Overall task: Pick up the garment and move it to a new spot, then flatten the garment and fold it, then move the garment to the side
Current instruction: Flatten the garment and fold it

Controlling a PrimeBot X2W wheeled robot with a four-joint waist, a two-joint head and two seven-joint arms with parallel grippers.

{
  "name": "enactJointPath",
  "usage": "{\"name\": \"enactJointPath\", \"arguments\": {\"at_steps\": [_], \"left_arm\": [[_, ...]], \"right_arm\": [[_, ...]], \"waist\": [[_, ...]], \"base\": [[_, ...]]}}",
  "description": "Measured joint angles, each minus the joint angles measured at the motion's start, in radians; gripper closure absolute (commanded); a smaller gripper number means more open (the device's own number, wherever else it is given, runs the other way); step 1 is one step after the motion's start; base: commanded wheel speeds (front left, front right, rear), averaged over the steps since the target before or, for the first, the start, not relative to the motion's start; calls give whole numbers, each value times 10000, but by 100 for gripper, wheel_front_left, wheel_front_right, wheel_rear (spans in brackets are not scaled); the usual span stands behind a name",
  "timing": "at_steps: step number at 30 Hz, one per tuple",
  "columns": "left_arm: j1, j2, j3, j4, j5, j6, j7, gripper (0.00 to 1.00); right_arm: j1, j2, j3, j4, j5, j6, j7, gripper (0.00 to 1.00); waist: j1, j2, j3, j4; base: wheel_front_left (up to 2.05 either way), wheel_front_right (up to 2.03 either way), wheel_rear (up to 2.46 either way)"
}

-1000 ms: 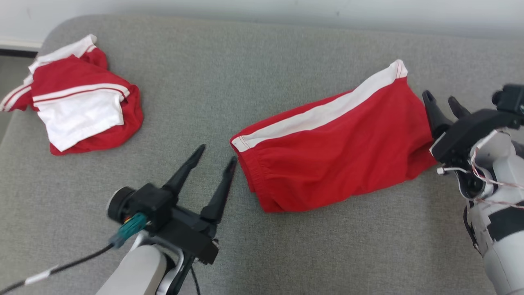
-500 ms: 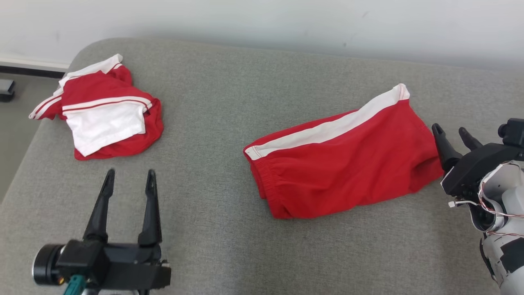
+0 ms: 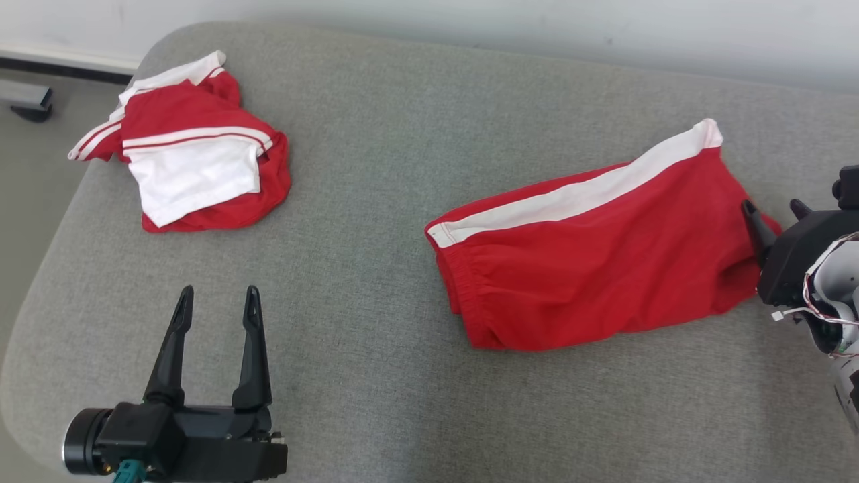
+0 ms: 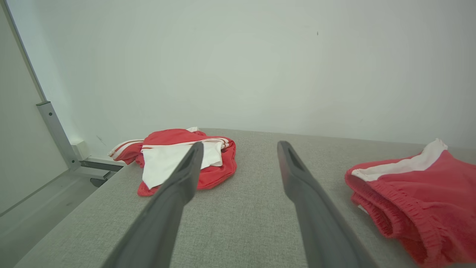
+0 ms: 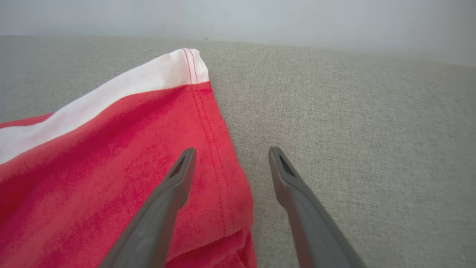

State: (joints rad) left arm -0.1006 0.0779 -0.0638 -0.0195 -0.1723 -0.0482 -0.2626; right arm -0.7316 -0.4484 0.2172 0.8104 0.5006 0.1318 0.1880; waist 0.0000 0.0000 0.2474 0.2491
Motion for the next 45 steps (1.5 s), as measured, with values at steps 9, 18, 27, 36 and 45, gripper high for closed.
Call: {"name": "enactJointPath", "arguments": {"at_steps": [9, 18, 27, 36, 45], "left_arm": [[-174, -232, 236, 151, 138, -313, 0, 0], [-153, -257, 470, 261, 230, -418, 0, 0], [253, -265, 637, 313, 422, -500, 0, 0], [719, -267, 794, 293, 541, -594, 0, 0], [853, -267, 775, 238, 579, -658, 0, 0]], "right_arm": [[-228, 12, 222, 813, -134, 0, 685, 0], [25, 309, 447, 631, 648, 0, 755, 100], [1041, 290, 523, -182, 1837, 0, 491, 100], [3373, -188, 240, -1542, 2828, 0, 405, 100], [4754, -384, -667, -2328, 2757, 0, 422, 100]], "waist": [[0, 0, 350, 225], [1, 0, 36, 4], [0, 0, -583, -359], [-1, 0, -1156, -1012], [-1, 0, -1433, -1486]], "base": [[0, 0, 0], [0, 0, 0], [0, 0, 0], [0, 0, 0], [0, 0, 0]]}}
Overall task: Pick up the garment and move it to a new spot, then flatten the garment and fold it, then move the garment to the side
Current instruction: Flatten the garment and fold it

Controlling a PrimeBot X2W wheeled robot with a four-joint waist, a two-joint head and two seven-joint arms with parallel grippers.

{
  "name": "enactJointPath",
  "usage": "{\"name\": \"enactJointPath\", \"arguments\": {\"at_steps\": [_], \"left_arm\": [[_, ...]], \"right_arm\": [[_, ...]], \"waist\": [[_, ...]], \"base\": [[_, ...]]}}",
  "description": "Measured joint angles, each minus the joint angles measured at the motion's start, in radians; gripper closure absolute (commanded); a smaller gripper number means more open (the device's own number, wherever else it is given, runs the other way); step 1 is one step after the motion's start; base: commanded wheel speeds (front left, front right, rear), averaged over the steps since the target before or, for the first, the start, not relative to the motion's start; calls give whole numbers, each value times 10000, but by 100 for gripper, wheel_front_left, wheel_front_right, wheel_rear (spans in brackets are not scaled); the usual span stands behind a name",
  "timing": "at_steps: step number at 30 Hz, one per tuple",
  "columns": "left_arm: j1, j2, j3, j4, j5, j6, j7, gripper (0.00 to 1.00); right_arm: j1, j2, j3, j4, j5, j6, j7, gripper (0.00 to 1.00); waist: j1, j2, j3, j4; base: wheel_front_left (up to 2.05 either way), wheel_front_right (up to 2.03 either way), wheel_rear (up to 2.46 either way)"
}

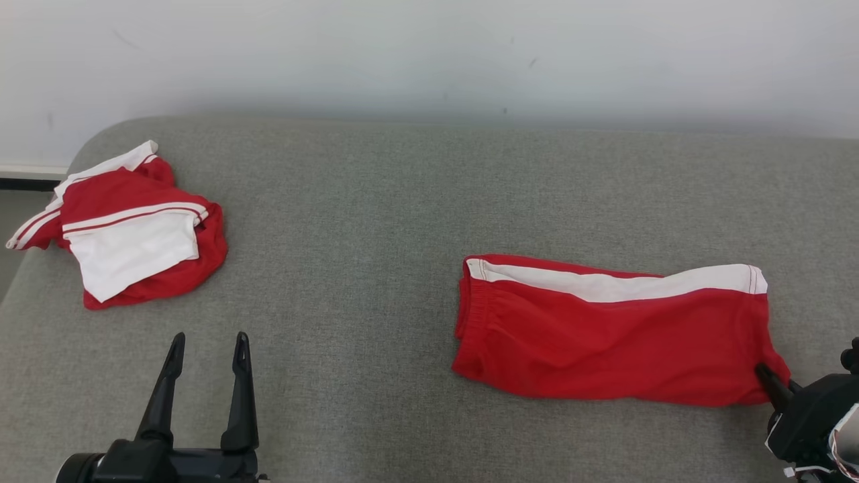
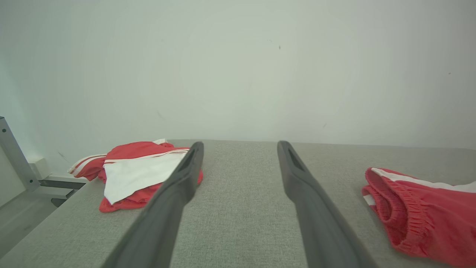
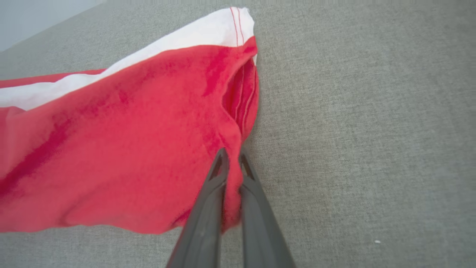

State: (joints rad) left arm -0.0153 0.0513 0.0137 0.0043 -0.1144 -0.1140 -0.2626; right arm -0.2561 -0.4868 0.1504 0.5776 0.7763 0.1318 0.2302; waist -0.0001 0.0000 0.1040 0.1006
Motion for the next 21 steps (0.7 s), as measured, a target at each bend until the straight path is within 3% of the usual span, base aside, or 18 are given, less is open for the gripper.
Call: {"name": "enactJointPath", "arguments": {"at_steps": [11, 21], "left_arm": [[119, 0, 79, 17, 48, -6, 0, 0], [148, 0, 82, 33, 46, -10, 0, 0]], "right_arm": [[17, 711, -566, -1221, -750, 0, -63, 100], [-68, 1927, 148, -2892, -1028, 0, 380, 100]], "waist": [[0, 1, -287, -165], [1, 1, -378, -152]], "base": [[0, 0, 0], [0, 0, 0]]}}
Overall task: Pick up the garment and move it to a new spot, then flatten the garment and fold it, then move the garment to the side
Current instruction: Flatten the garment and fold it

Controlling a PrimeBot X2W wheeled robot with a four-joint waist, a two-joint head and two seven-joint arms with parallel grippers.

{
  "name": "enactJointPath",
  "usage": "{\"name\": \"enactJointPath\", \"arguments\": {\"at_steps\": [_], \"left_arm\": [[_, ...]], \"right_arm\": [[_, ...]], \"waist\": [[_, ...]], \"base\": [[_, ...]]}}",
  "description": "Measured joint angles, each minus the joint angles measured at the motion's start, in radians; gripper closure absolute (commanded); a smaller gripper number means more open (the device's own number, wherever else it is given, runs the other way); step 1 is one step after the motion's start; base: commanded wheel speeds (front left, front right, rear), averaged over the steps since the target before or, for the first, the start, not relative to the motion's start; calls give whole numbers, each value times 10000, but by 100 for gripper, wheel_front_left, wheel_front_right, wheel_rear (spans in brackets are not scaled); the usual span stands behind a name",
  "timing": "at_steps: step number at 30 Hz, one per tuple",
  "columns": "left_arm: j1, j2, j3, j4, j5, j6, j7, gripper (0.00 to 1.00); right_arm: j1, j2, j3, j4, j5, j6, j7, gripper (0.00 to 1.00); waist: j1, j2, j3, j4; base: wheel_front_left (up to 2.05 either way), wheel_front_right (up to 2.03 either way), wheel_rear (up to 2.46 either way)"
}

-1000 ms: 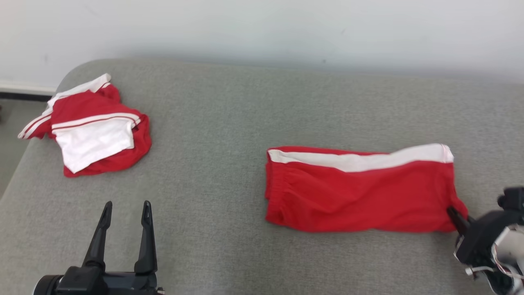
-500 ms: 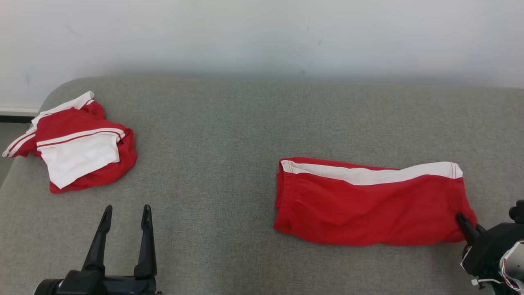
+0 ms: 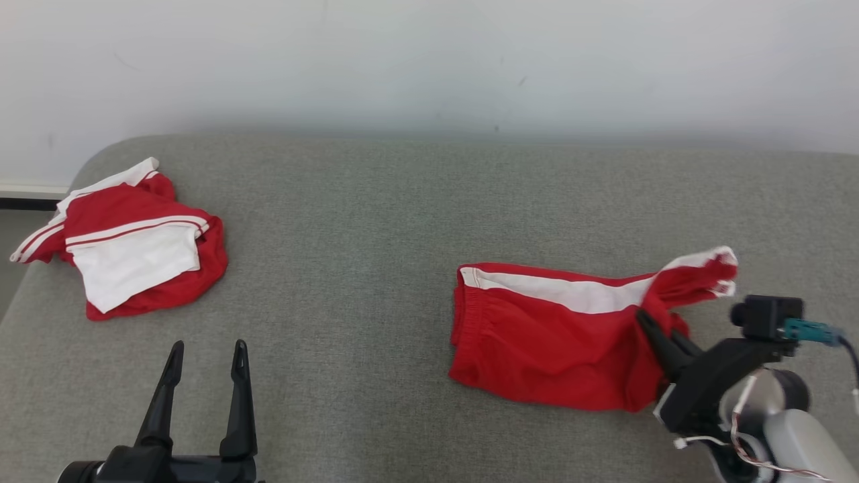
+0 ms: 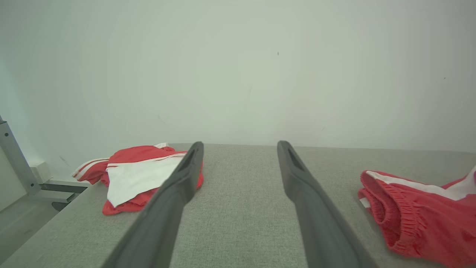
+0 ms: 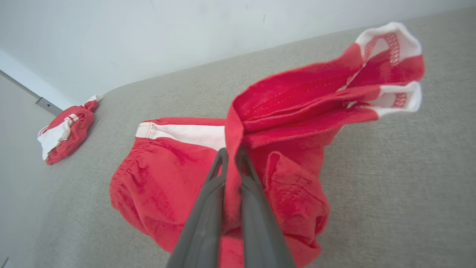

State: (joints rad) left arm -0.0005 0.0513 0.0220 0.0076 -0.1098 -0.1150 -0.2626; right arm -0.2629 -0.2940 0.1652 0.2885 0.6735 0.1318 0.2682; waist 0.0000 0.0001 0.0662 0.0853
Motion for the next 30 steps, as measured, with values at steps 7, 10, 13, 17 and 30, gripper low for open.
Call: {"name": "enactJointPath", "arguments": {"at_steps": [7, 10, 13, 17, 30], "left_arm": [[-96, 2, -171, 54, -38, -4, 0, 0], [-204, 2, -263, 56, -81, 8, 0, 0], [-273, 0, -372, 77, -140, 15, 0, 0], [-352, 0, -414, 119, -209, 71, 0, 0], [-475, 0, -441, 244, -324, 123, 0, 0]], "right_arm": [[-468, 882, 777, -92, -173, 0, 196, 100], [-597, 1158, 1045, 81, -230, 0, 219, 100], [-699, 1381, 1277, 295, -257, 0, 201, 100], [-776, 1582, 1555, 658, -343, 0, 138, 100], [-1035, 2002, 2266, 1517, -265, 0, -1035, 0]], "waist": [[0, 0, 8, 313], [0, -1, 51, 520], [0, 0, 119, 746], [0, 0, 240, 1018], [0, 0, 406, 1157]], "base": [[0, 0, 0], [0, 0, 0], [0, 0, 0], [0, 0, 0], [0, 0, 0]]}}
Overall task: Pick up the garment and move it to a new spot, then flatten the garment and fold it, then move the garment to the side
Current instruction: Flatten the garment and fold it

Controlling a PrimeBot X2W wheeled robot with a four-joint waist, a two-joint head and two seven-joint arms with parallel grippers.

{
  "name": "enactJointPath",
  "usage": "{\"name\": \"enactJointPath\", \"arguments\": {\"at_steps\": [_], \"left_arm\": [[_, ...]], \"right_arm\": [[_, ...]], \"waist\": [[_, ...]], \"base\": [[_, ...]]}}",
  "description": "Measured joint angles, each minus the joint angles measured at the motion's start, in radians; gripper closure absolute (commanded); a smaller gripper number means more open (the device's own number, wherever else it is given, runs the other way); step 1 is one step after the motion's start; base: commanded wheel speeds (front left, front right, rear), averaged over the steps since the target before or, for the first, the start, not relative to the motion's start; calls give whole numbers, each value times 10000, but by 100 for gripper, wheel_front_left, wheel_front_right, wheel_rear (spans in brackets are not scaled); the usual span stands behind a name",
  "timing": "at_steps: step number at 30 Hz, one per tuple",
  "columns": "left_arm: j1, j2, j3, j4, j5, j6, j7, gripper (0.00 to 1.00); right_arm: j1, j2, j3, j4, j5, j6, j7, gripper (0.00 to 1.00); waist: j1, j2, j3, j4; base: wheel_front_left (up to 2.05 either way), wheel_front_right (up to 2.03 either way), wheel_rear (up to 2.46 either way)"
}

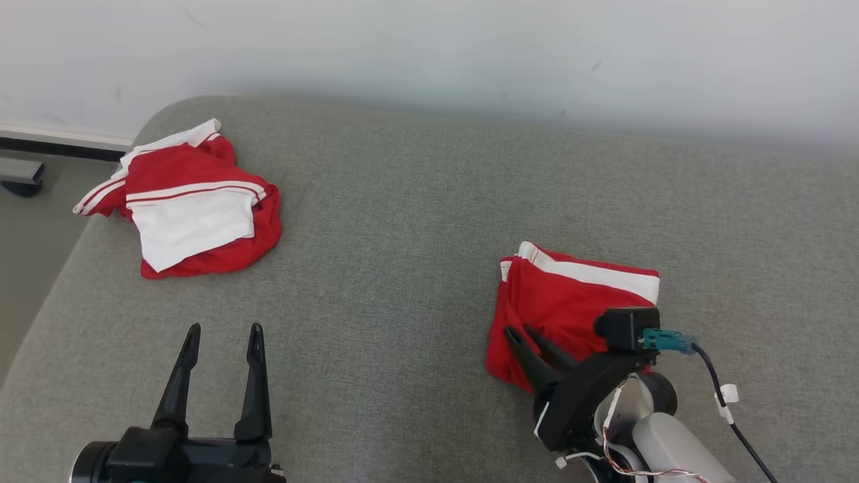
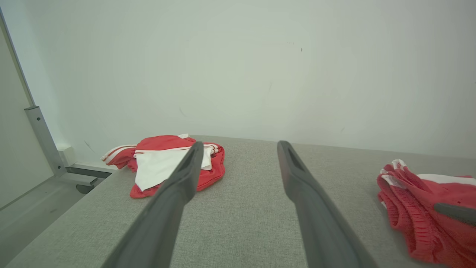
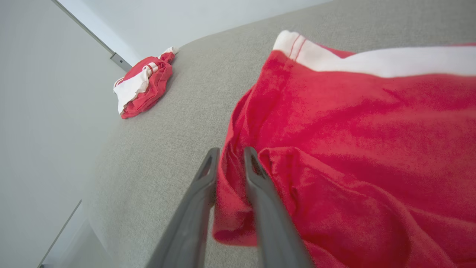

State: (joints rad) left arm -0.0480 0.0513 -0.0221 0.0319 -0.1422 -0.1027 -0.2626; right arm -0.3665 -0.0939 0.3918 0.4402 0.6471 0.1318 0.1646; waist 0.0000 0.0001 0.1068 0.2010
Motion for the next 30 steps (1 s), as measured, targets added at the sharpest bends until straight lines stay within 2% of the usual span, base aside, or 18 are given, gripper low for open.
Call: {"name": "enactJointPath", "arguments": {"at_steps": [4, 8, 18, 19, 20, 21, 25, 30], "left_arm": [[13, 0, 71, -4, 13, -4, 0, 0], [81, 0, 178, -44, 84, -25, 0, 0], [128, 0, 353, -75, 196, -107, 0, 0], [128, 0, 368, -75, 209, -113, 0, 0], [129, 0, 378, -75, 224, -117, 0, 0], [130, 0, 393, -77, 236, -119, 0, 0], [130, 0, 368, -81, 267, -130, 0, 0], [63, 0, 345, -52, 278, -199, 0, 0]], "right_arm": [[-91, -382, -121, -221, -67, 0, -828, 0], [-83, -905, -658, -598, -94, 0, -1647, 0], [452, -1841, -2104, -773, -341, 0, -2594, 0], [523, -1910, -2153, -742, -435, 0, -2658, 9], [589, -1965, -2194, -698, -487, 0, -2729, 50], [639, -1983, -2236, -646, -474, 0, -2813, 100], [741, -2065, -2109, -282, -546, 0, -2930, 100], [561, -2245, -1415, 359, -871, 0, -3183, 100]], "waist": [[0, 0, -64, -121], [0, 0, -98, -247], [0, -1, -104, -425], [0, 0, -105, -428], [0, 0, -103, -430], [0, 0, -97, -432], [0, 0, -34, -413], [0, 0, 75, -315]], "base": [[0, 0, 0], [0, 0, 0], [0, 0, 0], [0, 0, 0], [0, 0, 0], [0, 0, 0], [0, 0, 0], [0, 0, 0]]}}
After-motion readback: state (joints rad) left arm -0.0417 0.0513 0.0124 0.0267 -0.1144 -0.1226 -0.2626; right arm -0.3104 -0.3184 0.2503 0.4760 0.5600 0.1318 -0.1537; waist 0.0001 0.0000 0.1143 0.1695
